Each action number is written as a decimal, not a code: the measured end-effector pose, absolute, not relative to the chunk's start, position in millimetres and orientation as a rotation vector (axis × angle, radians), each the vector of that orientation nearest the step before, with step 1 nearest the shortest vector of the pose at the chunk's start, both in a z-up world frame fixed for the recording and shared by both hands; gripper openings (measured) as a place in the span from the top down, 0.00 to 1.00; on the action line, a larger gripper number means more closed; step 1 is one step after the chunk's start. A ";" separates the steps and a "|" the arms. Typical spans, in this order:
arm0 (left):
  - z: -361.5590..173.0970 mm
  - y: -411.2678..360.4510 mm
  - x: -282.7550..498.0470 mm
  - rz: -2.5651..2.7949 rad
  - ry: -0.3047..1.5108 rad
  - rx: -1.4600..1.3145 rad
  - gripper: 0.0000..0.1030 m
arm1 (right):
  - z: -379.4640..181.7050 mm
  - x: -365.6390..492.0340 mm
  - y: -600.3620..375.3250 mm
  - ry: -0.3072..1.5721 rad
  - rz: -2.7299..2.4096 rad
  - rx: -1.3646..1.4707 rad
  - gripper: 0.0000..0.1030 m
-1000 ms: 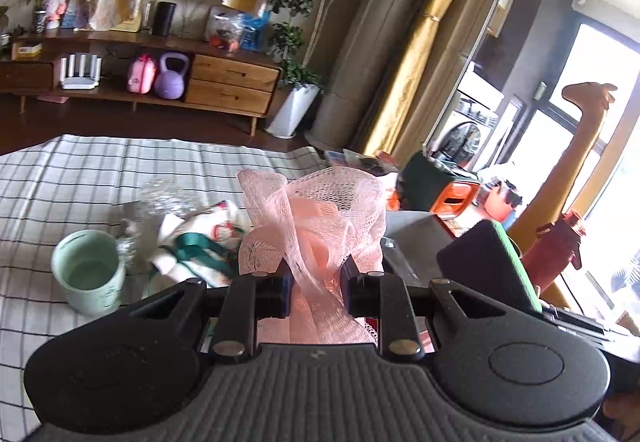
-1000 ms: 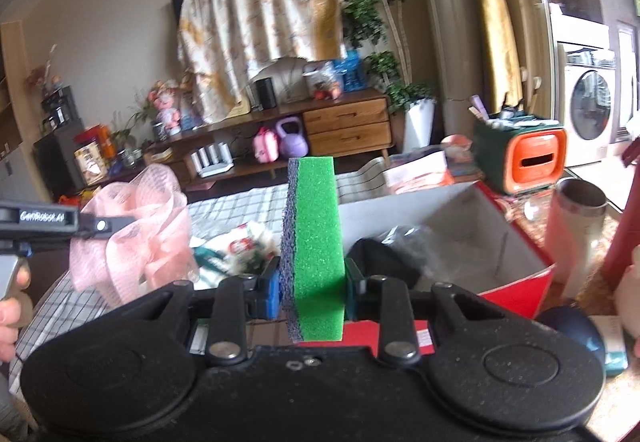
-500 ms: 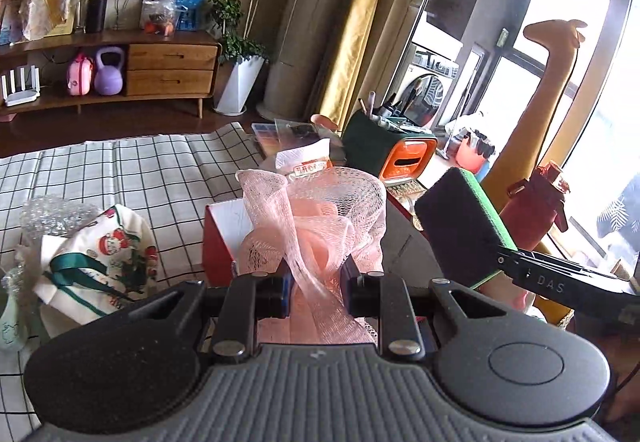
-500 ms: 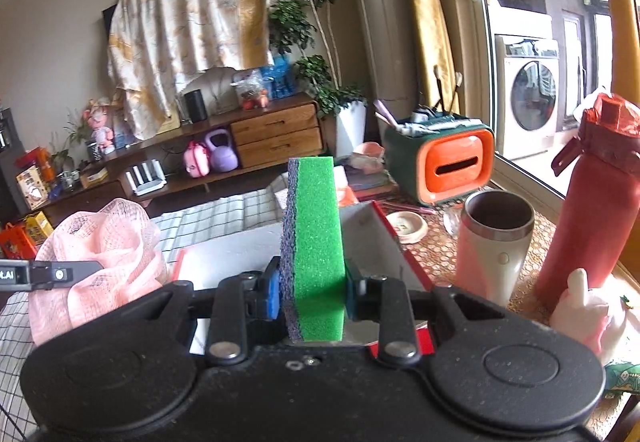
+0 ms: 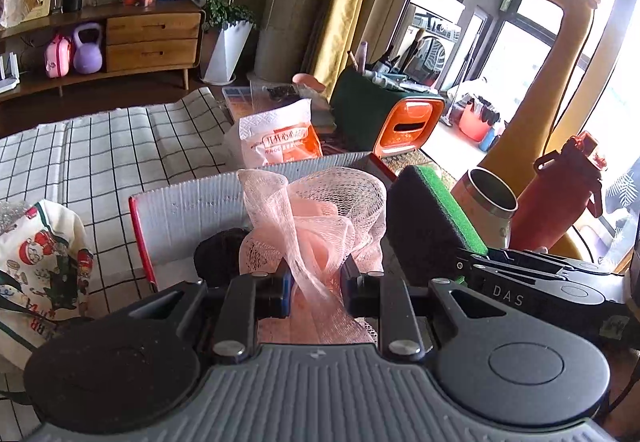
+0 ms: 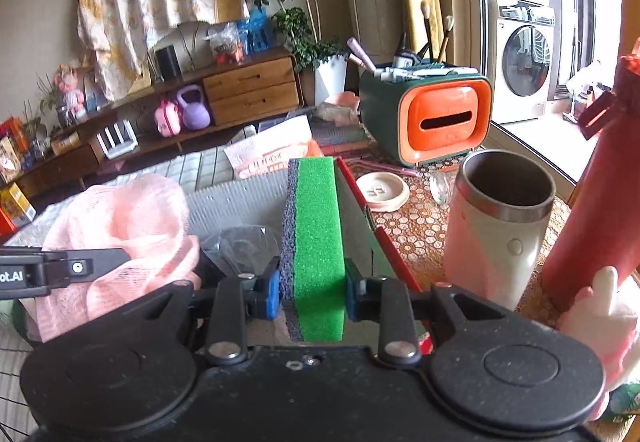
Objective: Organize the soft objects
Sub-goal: 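Carry the pink puff with the left tool while the right tool carries the sponge to the red box, then open the left tool to drop the puff while the right tool releases the sponge into the box, then withdraw both tools from the red box, then move the left tool to the bubble wrap while the right tool approaches the printed cloth tote bag, then close the left tool on the bubble wrap while the right tool closes on the tote bag, then carry the bubble wrap with the left tool while the right tool carries the tote bag to the red box, then open the left tool to drop the bubble wrap while the right tool releases the tote bag into the box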
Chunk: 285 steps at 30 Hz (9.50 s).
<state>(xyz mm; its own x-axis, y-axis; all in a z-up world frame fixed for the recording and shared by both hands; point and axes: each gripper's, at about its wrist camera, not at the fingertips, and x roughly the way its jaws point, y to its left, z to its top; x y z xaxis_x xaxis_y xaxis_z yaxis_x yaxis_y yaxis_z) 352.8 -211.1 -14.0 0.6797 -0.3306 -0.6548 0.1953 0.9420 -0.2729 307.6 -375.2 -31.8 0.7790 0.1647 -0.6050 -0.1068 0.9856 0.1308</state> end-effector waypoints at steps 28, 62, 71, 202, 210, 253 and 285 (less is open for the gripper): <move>-74.5 -236.9 389.4 -0.356 0.955 -0.099 0.58 | -61.2 327.0 -360.2 0.765 0.169 0.003 0.59; 11.6 -191.0 277.8 -0.359 0.701 -0.066 0.36 | 2.7 246.0 -346.5 0.645 0.241 0.066 0.23; 21.3 -157.9 242.3 -0.334 0.676 -0.091 0.24 | 14.4 216.6 -320.8 0.609 0.284 0.059 0.09; 7.9 34.8 319.5 0.003 0.637 -0.257 0.98 | 13.3 270.4 -207.9 0.630 0.584 0.250 0.66; 38.0 23.4 300.3 -0.031 0.589 -0.273 0.98 | 40.3 258.6 -251.9 0.555 0.546 0.283 0.68; 10.6 -184.1 364.0 -0.425 0.728 -0.261 0.98 | -4.0 359.4 -395.1 0.535 0.266 0.299 0.68; -67.3 -195.2 359.5 -0.417 0.962 -0.173 0.98 | -41.2 342.0 -363.3 0.704 0.314 0.218 0.54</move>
<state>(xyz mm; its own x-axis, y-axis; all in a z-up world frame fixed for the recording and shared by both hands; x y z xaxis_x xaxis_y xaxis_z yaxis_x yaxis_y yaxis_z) 359.5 -195.1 -67.3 0.5004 -0.4183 -0.7580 0.2675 0.9074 -0.3242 342.0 -363.3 -41.2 0.7183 0.3539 -0.5990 -0.2084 0.9309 0.3001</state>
